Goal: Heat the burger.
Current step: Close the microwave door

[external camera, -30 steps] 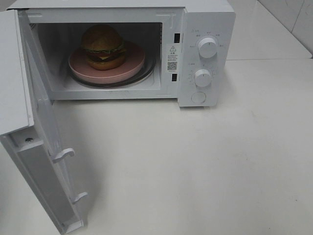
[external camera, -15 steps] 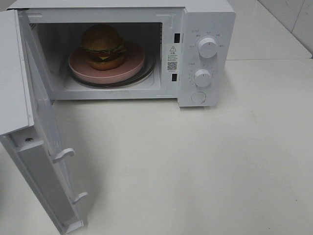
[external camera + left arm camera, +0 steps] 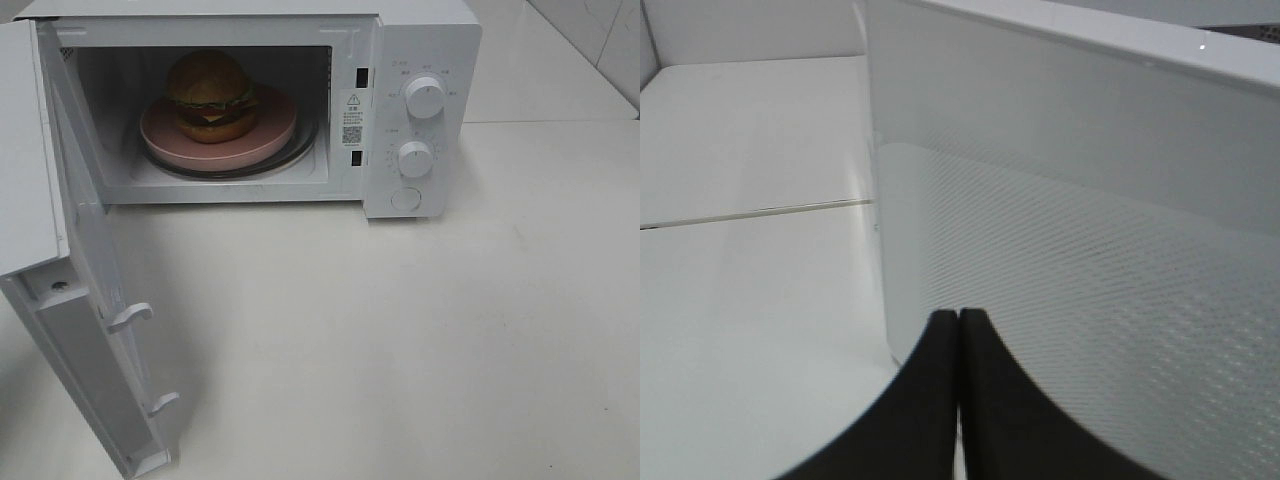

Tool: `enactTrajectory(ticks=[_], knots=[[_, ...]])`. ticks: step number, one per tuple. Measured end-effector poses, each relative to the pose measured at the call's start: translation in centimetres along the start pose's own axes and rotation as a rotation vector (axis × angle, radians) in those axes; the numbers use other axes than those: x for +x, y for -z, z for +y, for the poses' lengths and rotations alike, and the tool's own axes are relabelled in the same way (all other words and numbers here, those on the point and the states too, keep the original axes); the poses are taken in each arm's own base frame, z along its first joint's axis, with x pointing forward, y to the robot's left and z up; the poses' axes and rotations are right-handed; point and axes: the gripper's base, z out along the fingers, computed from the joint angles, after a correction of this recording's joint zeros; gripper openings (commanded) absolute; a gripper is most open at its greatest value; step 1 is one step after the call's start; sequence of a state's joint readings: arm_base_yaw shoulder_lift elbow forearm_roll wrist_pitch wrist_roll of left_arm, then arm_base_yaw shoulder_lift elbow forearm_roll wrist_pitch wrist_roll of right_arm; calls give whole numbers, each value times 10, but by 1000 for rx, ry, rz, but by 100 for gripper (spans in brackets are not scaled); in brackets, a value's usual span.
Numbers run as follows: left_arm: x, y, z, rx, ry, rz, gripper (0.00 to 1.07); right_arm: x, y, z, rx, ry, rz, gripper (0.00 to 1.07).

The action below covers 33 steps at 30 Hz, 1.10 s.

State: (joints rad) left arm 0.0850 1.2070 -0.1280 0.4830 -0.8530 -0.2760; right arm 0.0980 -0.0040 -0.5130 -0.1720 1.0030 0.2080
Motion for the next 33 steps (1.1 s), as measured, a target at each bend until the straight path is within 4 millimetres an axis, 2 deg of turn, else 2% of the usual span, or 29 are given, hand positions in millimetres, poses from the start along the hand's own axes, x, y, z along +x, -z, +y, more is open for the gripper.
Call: enactTrajectory(ticks=[11,17,25,33], knots=[[10,-25,-26,167,-6,60,0,0,0,0,0,0,0,73],[10,-33,-31,159,30,64,0,0,0,0,0,0,0,73],[6,-59,-53,206,34,61,0,0,0,0,0,0,0,73],[9,-73,-70,229,34,74,0,0,0,0,0,0,0,73]])
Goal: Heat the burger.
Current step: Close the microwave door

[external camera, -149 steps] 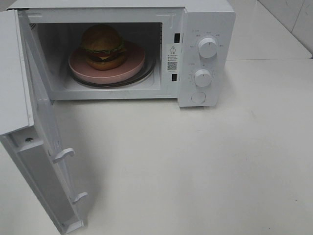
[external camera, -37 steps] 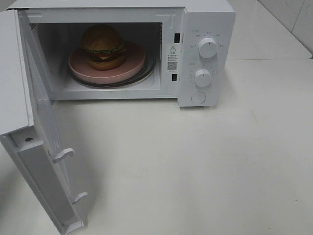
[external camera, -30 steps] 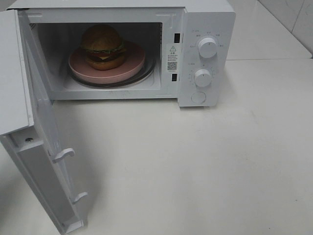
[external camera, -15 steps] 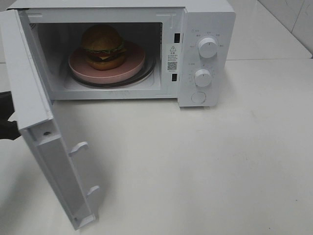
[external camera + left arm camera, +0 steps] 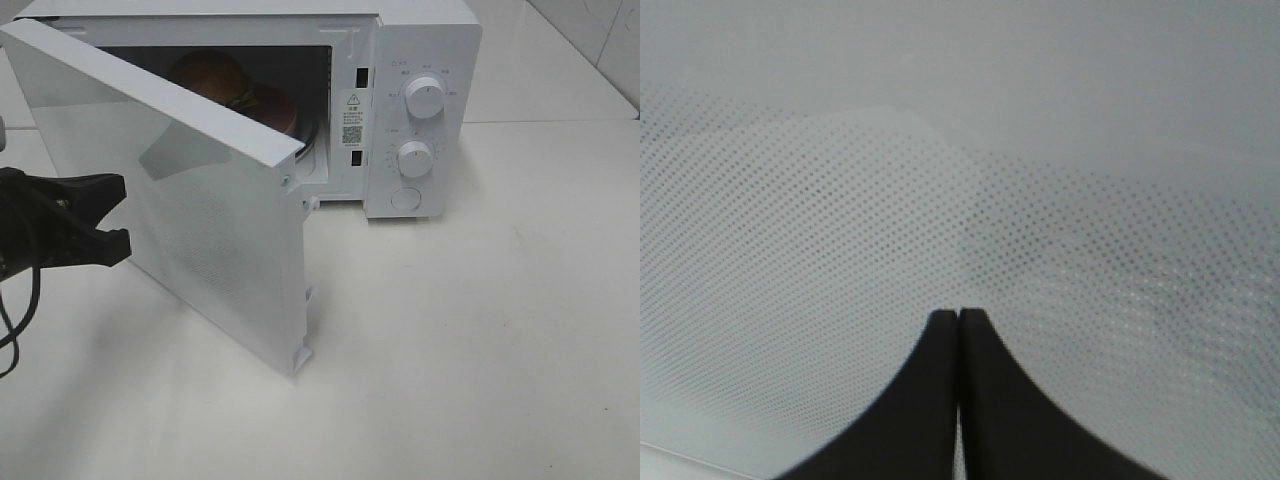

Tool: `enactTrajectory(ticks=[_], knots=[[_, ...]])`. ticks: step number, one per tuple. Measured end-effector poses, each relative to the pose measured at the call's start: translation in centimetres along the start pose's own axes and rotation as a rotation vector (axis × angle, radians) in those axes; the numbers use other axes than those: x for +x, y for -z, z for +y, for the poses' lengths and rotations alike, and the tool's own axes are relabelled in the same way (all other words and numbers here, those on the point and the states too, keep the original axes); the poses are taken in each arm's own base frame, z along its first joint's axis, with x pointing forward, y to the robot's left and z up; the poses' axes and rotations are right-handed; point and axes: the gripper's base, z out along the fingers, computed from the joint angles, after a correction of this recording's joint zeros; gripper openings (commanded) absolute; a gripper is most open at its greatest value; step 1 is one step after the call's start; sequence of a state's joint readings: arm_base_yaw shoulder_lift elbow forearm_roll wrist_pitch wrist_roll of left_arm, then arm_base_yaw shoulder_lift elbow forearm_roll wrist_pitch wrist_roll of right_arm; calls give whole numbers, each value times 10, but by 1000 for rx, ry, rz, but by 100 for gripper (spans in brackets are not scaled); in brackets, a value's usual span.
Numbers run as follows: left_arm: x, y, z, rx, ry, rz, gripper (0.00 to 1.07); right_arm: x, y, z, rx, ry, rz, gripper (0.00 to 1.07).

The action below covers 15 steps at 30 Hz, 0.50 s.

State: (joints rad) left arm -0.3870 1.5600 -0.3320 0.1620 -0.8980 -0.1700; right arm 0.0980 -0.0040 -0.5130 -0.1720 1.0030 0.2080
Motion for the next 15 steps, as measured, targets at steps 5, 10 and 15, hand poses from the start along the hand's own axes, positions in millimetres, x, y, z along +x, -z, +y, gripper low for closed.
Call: enactTrajectory(ticks=[5,10,15], knots=[[-3,-10,-7,-7,-16,-12,0,0,0,0,0,0,0,73],[-7,-23,-17,2,-25,-29,0,0,0,0,0,0,0,73],[-13,-38,-25,19,-21,-51,0,0,0,0,0,0,0,73]])
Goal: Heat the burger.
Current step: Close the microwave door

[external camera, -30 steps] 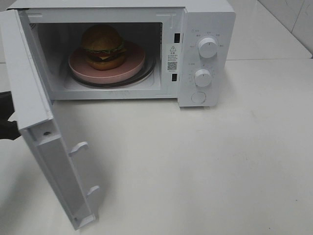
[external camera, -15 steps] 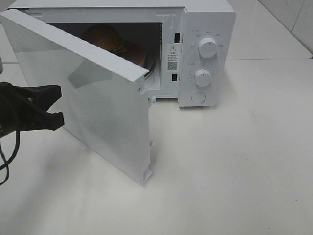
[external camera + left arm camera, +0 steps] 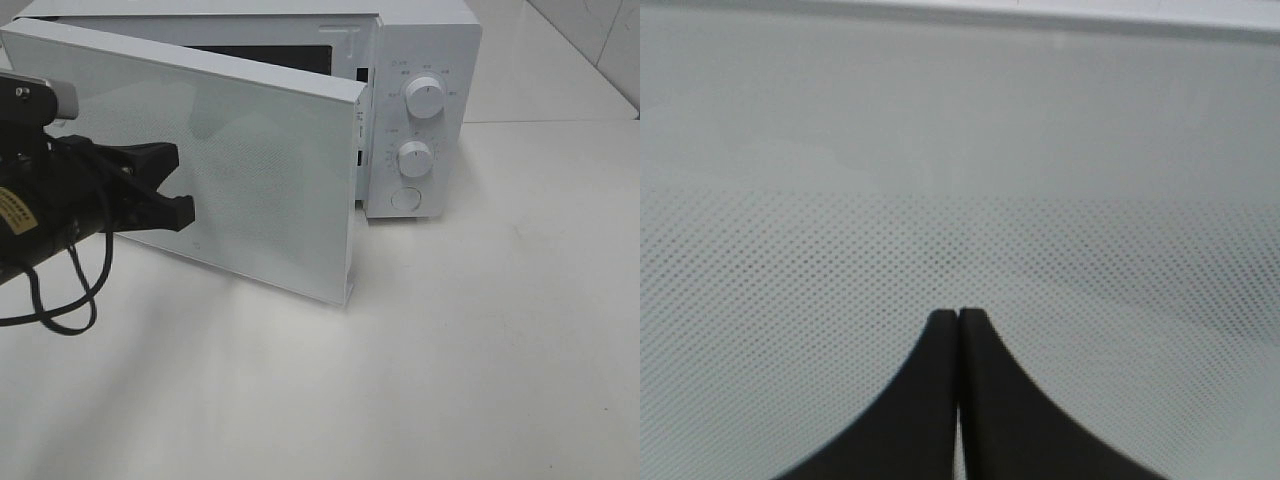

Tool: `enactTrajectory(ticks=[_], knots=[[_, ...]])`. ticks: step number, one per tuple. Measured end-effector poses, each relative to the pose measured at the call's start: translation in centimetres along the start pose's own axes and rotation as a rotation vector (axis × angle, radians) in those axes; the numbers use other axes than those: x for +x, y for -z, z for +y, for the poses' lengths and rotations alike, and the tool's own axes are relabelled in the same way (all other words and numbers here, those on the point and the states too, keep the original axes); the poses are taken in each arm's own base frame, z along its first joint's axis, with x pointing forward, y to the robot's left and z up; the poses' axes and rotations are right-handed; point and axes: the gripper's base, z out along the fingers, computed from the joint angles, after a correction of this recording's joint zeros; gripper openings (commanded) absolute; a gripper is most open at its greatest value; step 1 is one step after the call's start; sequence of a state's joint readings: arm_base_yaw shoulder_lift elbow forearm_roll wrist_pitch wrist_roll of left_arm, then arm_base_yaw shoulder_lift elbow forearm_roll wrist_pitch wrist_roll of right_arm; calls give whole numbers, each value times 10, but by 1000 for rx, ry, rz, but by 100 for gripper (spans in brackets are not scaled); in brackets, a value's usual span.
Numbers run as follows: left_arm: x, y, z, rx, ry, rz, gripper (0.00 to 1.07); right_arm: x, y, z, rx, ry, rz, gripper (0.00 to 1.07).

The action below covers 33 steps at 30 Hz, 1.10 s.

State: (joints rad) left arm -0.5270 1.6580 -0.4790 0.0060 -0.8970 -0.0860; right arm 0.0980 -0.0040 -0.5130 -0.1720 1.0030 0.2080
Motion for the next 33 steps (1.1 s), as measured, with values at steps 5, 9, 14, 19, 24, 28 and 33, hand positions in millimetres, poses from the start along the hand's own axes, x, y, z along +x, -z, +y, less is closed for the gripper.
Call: enactTrajectory(ticks=[5,9,14,19,24,28,33], knots=[[-8,-17,-7,15,3,-27,0,0,0,0,0,0,0,73],[-12,-29,-9,17,3,-15,0,0,0,0,0,0,0,73],[-19,-43,-9,14,6,-17,0,0,0,0,0,0,0,73],[-23,-59,-10,14,8,-22,0,0,0,0,0,0,0,73],[-24,-73,-11,14,21,-20,0,0,0,0,0,0,0,73],[-25,-85,-12,16,35,-24,0,0,0,0,0,0,0,73],[-22,-94,-21,38,43,-11,0,0,0,0,0,0,0,73]])
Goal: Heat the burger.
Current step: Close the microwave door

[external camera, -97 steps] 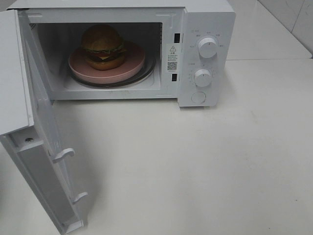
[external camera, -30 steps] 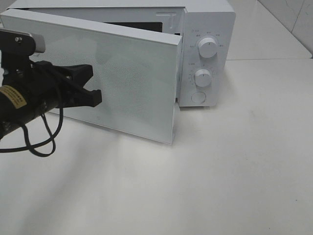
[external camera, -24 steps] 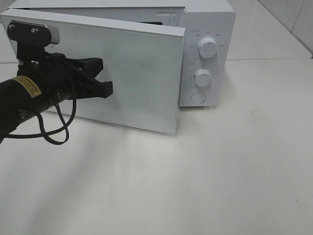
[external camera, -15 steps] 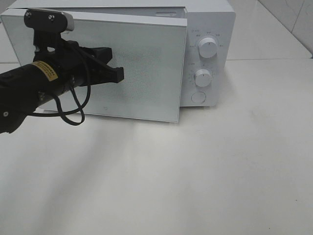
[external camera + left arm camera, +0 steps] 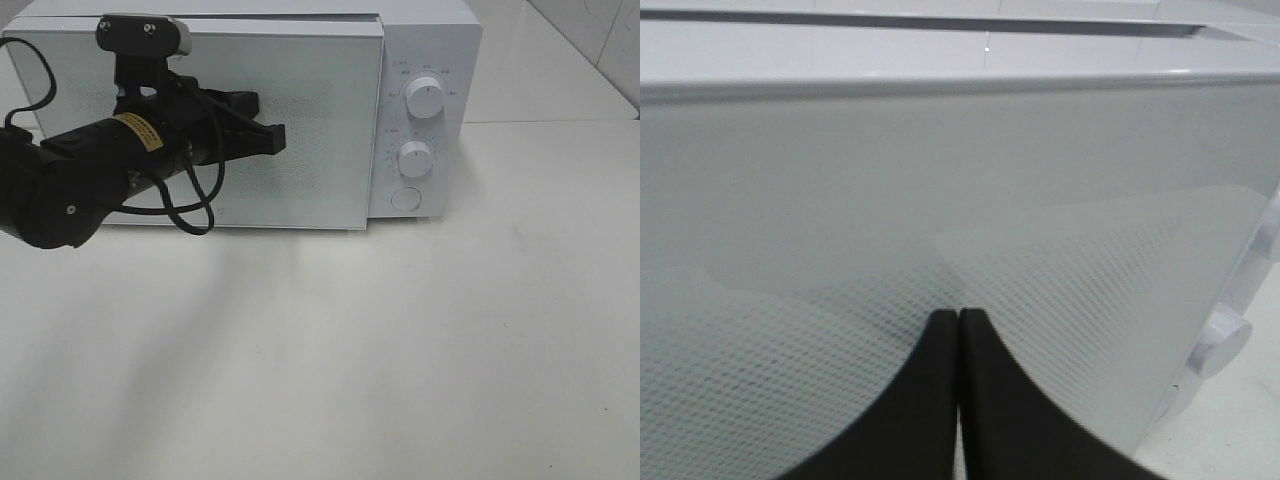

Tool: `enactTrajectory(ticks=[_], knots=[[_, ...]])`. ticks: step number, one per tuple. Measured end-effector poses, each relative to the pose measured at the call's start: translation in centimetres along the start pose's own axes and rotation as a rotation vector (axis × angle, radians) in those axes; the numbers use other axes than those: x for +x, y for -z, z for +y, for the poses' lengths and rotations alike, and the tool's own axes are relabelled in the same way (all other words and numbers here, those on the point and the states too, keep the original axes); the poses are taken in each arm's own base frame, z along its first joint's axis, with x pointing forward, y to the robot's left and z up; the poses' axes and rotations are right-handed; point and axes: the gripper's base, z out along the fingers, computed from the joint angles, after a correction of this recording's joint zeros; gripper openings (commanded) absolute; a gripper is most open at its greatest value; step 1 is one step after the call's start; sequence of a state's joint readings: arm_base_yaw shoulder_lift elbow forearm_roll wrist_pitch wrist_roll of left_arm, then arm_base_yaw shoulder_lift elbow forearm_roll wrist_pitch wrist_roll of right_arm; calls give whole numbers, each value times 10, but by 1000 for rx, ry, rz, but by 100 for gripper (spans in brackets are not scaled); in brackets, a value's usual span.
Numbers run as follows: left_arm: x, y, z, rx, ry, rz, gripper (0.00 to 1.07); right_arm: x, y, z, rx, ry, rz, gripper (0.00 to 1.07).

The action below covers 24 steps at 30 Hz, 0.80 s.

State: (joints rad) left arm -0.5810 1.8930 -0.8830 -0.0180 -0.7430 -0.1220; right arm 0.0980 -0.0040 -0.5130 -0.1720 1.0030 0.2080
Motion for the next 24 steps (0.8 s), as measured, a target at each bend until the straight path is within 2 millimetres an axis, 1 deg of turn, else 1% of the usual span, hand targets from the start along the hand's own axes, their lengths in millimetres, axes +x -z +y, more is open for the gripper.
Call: enactTrajectory(ticks=[2,4,5,7,8,10,12,13,16,18,20,21,24], knots=[[0,-2,-3,8,-1,1,0,0,0,0,0,0,0,73],[-2,-10,-11,31,-10,-7,0,0,0,0,0,0,0,73],[-2,-10,-11,31,-10,-7,0,0,0,0,0,0,0,73],[-1,-20,-21,63,-27,2,0,0,0,0,0,0,0,73],[-1,-20,-21,63,-27,2,0,0,0,0,0,0,0,73],[-2,-28,-28,88,-43,-2,0,0,0,0,0,0,0,73],[-2,-30,-29,91,-46,2,0,0,0,0,0,0,0,73],[-4,-35,-32,97,-49,-3,0,0,0,0,0,0,0,73],[-4,-37,-32,97,-49,-5,0,0,0,0,0,0,0,73],[-6,-45,-36,114,-67,-3,0,0,0,0,0,0,0,73],[-6,-46,-37,119,-72,-5,0,0,0,0,0,0,0,73],[-7,-51,-38,119,-67,-14,0,0,0,0,0,0,0,73],[-7,-53,-37,115,-63,-18,0,0,0,0,0,0,0,73]])
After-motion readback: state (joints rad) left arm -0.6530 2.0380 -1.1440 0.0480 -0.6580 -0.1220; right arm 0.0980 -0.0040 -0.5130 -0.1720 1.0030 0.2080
